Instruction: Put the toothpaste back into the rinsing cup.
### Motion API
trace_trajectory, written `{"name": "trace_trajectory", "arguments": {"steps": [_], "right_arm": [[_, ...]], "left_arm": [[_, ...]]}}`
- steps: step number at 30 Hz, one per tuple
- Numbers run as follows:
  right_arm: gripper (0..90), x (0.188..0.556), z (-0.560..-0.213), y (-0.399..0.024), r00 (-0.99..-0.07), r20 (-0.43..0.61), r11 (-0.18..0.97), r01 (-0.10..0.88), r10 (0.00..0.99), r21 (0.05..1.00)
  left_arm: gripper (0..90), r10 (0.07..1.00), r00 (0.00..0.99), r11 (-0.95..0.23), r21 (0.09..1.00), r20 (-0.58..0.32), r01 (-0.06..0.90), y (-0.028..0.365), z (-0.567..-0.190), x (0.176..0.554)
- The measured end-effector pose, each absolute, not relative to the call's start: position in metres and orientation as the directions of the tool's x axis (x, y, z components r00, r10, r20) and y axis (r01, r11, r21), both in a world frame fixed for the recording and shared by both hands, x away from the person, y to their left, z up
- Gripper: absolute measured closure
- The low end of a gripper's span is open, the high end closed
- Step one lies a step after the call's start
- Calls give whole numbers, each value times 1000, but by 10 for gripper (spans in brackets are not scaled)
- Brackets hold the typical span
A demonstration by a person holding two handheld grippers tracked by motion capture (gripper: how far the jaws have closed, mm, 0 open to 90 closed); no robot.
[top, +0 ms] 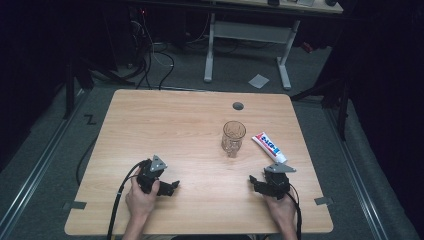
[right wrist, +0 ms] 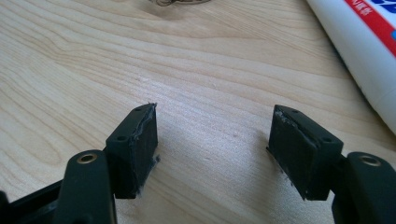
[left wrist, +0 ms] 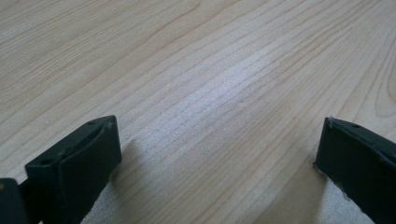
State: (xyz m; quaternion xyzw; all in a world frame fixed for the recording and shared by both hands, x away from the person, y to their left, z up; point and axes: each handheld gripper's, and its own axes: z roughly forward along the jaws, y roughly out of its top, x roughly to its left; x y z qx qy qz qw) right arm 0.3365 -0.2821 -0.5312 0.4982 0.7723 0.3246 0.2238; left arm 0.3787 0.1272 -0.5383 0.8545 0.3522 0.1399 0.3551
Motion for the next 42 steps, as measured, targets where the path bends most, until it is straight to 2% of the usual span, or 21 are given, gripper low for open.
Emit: {"name": "trace_trajectory", "arguments": {"steps": [29, 42], "right_arm": [[284, 335, -531, -280, -410, -16, 295, 628, 912, 720], [373, 330, -526, -289, -361, 13, 237, 639, 932, 732]], "left_arm": [[8, 699, 715, -503, 706, -7, 498, 127, -538, 378], [7, 693, 720, -505, 705, -11, 497, 127, -538, 378]]}}
